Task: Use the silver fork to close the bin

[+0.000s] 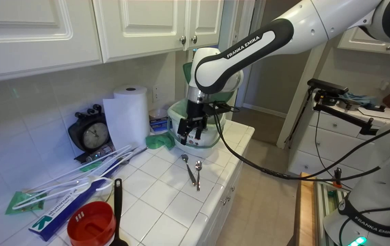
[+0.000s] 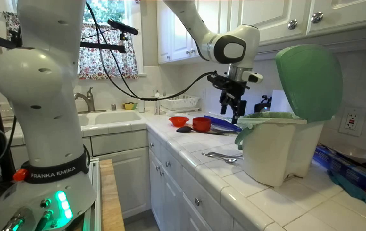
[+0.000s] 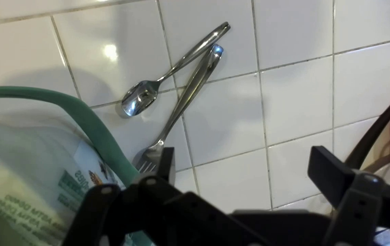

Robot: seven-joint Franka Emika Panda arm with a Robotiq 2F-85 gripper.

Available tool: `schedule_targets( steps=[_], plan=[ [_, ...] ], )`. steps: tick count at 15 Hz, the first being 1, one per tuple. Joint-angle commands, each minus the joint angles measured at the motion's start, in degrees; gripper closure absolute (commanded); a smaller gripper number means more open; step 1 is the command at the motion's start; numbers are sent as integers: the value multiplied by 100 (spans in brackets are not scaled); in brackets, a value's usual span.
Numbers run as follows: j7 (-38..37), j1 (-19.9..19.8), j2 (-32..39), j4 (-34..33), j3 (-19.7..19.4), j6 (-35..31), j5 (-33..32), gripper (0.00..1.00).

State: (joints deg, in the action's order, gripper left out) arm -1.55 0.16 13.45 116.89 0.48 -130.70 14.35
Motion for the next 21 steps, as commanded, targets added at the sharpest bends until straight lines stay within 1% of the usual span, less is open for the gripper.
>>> schedule_targets(
  steps=[1,9,14,18,19,21],
  plan=[
    [-236,14,100,-61,35,-93,8,0],
    [-510,81,540,-176,110,-192,17,0],
    [-958,267,788,-107,14,-426,-365,0],
    [-938,316,936,-14,-12,-615,-625,0],
    [-774,277,988,-15,35,-698,-584,0],
    [-725,281,1119,-30,8,-967,-688,0]
  ],
)
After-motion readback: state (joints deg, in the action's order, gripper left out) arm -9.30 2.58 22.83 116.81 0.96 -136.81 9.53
